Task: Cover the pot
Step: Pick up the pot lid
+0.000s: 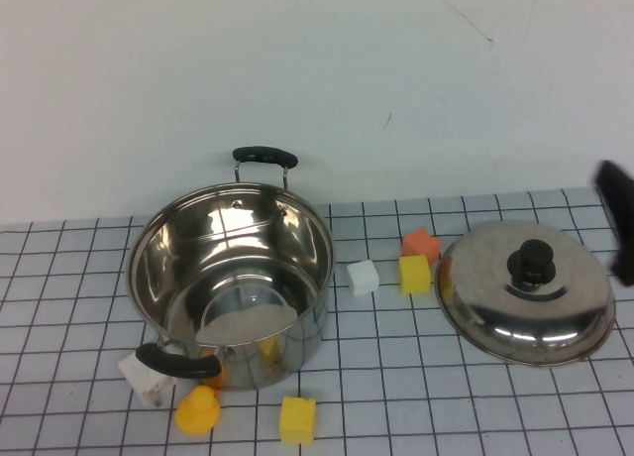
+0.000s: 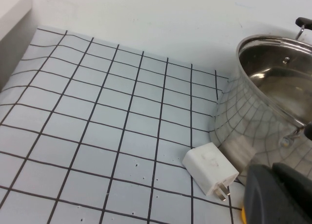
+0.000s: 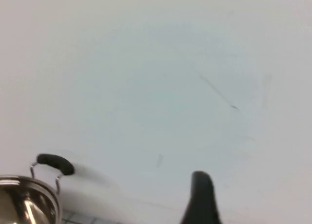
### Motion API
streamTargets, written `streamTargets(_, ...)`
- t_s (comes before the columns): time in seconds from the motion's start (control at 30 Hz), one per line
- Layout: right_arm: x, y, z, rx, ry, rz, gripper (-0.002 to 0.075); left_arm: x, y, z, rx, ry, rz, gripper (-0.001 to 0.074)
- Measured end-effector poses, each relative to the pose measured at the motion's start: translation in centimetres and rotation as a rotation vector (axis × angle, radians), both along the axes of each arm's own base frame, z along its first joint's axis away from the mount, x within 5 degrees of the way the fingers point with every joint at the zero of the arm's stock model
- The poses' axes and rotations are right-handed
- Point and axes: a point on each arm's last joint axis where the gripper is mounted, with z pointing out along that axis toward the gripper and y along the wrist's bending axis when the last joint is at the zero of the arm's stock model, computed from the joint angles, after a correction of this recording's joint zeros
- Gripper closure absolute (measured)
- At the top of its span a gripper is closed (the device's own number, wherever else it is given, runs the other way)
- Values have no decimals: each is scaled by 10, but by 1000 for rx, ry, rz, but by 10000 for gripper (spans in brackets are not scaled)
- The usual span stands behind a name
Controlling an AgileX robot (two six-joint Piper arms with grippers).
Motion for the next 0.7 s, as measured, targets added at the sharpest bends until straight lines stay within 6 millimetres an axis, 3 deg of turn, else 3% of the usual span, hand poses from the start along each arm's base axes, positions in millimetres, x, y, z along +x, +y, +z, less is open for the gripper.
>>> streamTargets(0.1,27,12,-29,35,-48,30,210,0,0,0,0,0,0,738)
streamTargets(0.2,50,18,-66,25,43,23,200,0,0,0,-1,0,0,738)
streamTargets(0.37,71,22,-109,-19,155,0,199,0,0,0,-1,0,0,738)
streamTargets(0.7,112,21,-153,-22,226,-142,198,0,0,0,-2,0,0,738)
